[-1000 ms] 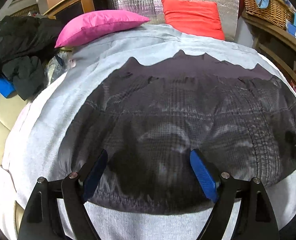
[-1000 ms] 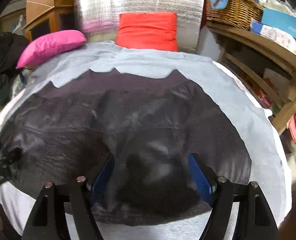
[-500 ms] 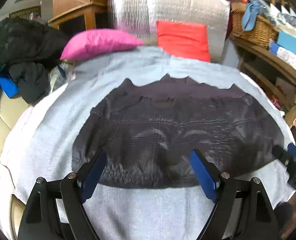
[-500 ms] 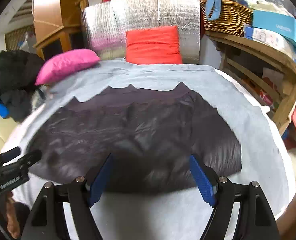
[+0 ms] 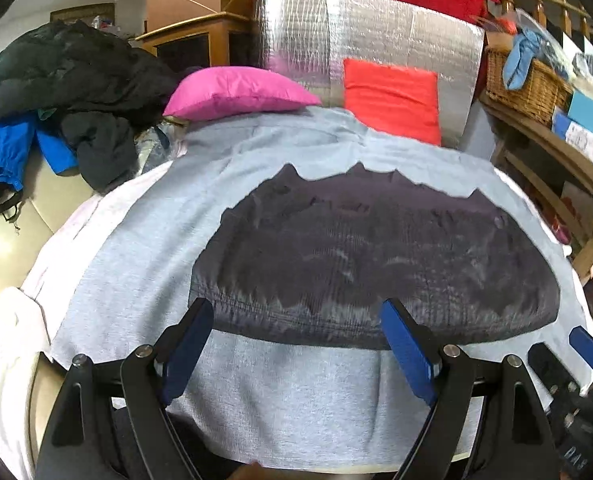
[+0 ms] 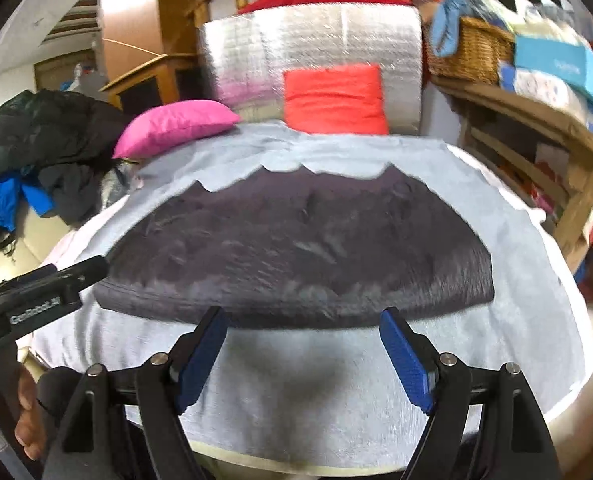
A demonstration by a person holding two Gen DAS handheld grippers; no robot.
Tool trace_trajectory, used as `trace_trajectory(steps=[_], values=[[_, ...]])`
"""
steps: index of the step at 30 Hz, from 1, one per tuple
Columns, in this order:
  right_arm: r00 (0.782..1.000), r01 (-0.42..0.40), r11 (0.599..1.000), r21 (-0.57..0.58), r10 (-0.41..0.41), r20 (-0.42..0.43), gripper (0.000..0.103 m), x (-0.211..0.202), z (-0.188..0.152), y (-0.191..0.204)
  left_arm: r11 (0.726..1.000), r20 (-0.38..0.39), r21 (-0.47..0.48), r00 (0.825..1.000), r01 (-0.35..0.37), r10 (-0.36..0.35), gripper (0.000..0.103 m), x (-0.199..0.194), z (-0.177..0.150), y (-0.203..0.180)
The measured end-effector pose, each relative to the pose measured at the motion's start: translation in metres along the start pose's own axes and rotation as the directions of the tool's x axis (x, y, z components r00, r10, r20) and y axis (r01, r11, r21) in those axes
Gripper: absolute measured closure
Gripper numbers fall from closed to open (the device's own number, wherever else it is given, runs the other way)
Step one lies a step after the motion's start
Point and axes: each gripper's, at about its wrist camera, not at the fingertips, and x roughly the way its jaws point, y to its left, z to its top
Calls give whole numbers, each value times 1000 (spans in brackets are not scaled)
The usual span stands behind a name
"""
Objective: Fold large clothes
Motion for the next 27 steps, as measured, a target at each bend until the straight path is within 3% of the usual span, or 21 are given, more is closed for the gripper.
trace_trajectory(steps=[7, 9, 17, 27], values=[[999, 24, 999, -25, -23, 32, 10, -13, 7, 11, 1000, 17, 9, 1000, -7, 7, 6, -19, 5, -5], [998, 49, 999, -20, -48, 33, 2, -15, 8, 10, 1000, 25, 18, 1000, -10, 9, 5, -22, 6, -7], [997, 67, 998, 6, -67, 24, 0, -20, 8, 2, 999, 24, 33, 999, 25, -26, 1, -31, 8, -12], [996, 84, 996, 18, -84, -19, 0, -11, 6, -5, 999, 9, 49, 1000, -4, 3, 1, -25, 9, -17]])
